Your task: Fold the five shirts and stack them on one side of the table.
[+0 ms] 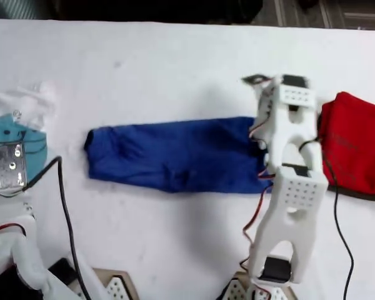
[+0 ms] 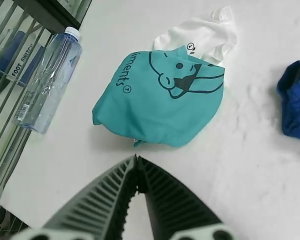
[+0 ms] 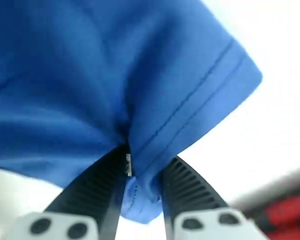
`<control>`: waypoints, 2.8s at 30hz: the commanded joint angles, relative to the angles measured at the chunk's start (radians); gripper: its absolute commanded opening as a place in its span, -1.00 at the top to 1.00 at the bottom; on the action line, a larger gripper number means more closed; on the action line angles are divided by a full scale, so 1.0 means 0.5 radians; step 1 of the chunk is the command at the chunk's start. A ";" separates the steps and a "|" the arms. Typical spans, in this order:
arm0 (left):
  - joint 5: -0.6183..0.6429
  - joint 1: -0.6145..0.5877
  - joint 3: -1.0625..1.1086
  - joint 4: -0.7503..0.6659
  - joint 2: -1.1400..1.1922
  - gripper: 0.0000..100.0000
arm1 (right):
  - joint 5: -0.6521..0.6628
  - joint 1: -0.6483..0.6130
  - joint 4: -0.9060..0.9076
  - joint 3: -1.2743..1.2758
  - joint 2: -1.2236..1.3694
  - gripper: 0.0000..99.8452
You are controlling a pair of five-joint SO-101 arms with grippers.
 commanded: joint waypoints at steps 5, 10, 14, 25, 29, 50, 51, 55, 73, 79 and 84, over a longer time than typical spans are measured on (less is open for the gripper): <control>-0.012 0.020 -0.018 -0.003 -0.011 0.95 | 0.390 0.170 0.054 -0.135 -0.394 0.96; -0.009 0.020 -0.018 -0.003 -0.011 0.95 | 0.399 0.097 0.057 0.034 -0.686 0.96; -0.009 0.020 -0.018 -0.003 -0.011 0.95 | 0.393 -0.087 0.060 0.341 -1.060 0.96; 0.000 0.020 -0.009 -0.003 -0.011 0.95 | -0.224 -1.146 0.051 0.755 -1.769 0.96; 0.003 0.023 -0.009 -0.003 -0.011 0.95 | -0.423 -1.536 -0.087 0.706 -1.671 0.96; 0.003 0.023 -0.006 0.012 -0.011 0.95 | -0.721 -1.913 -0.290 -0.473 -0.321 0.90; 0.003 0.023 -0.006 0.012 -0.011 0.95 | -0.721 -1.913 -0.250 -0.522 -0.272 0.82; 0.003 0.023 -0.006 0.012 -0.011 0.95 | -0.859 -1.892 -0.066 -0.758 -0.155 0.41; 0.003 0.023 0.089 -0.003 -0.011 0.95 | -0.562 -1.214 0.057 0.018 -0.612 0.96; 0.003 0.017 0.104 -0.003 -0.011 0.95 | -0.448 -1.165 0.048 0.638 -0.925 0.96; 0.003 0.023 0.104 -0.003 -0.011 0.95 | -0.454 -1.247 -0.170 1.053 -0.879 0.96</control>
